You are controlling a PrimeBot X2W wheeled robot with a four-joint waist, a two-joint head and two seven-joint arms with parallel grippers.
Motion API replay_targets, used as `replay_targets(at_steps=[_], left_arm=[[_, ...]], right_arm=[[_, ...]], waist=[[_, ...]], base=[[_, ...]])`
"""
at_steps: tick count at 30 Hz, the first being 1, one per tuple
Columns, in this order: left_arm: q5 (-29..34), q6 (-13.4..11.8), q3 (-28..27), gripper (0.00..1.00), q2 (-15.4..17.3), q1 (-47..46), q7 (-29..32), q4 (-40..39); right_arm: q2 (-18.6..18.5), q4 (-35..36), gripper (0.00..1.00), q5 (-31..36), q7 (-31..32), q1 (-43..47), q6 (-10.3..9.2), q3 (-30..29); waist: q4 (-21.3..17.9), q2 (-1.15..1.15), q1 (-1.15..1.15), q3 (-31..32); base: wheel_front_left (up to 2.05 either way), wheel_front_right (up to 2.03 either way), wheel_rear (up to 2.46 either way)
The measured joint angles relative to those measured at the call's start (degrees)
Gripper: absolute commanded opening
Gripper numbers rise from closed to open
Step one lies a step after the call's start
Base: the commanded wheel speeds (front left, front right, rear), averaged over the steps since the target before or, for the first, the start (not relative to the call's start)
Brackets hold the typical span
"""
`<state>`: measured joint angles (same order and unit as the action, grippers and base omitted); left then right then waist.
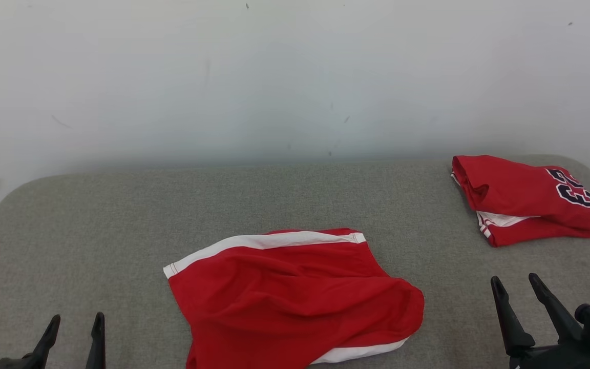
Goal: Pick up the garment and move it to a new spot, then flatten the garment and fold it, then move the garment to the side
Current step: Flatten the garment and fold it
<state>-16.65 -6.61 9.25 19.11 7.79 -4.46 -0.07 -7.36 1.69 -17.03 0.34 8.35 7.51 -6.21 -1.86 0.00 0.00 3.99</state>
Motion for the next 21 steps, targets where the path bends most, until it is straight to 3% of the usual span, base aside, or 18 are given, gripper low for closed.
replay_targets(at_steps=[3,8,21], left_arm=[[-0.6,0.1,0.3,1.00,-0.1,0.0,0.3,0.0],[-3.5,3.5,2.5,1.00,-0.9,-0.2,1.5,0.8],[-6.0,9.4,9.2,1.00,-3.4,-0.3,3.7,8.6]], right_arm=[[0.0,-0.2,1.00,0.0,0.5,0.0,0.00,-0.1],[0.0,-0.9,1.00,-0.6,1.6,0.1,0.00,1.1],[-0.8,-6.5,1.00,-4.6,6.8,0.5,0.00,6.3]], waist=[[0.2,0.00,0.00,0.0],[1.1,0.00,0.00,-0.4],[3.0,0.00,0.01,-1.9]], base=[[0.00,0.00,0.00],[0.00,0.00,0.00],[0.00,0.00,0.00]])
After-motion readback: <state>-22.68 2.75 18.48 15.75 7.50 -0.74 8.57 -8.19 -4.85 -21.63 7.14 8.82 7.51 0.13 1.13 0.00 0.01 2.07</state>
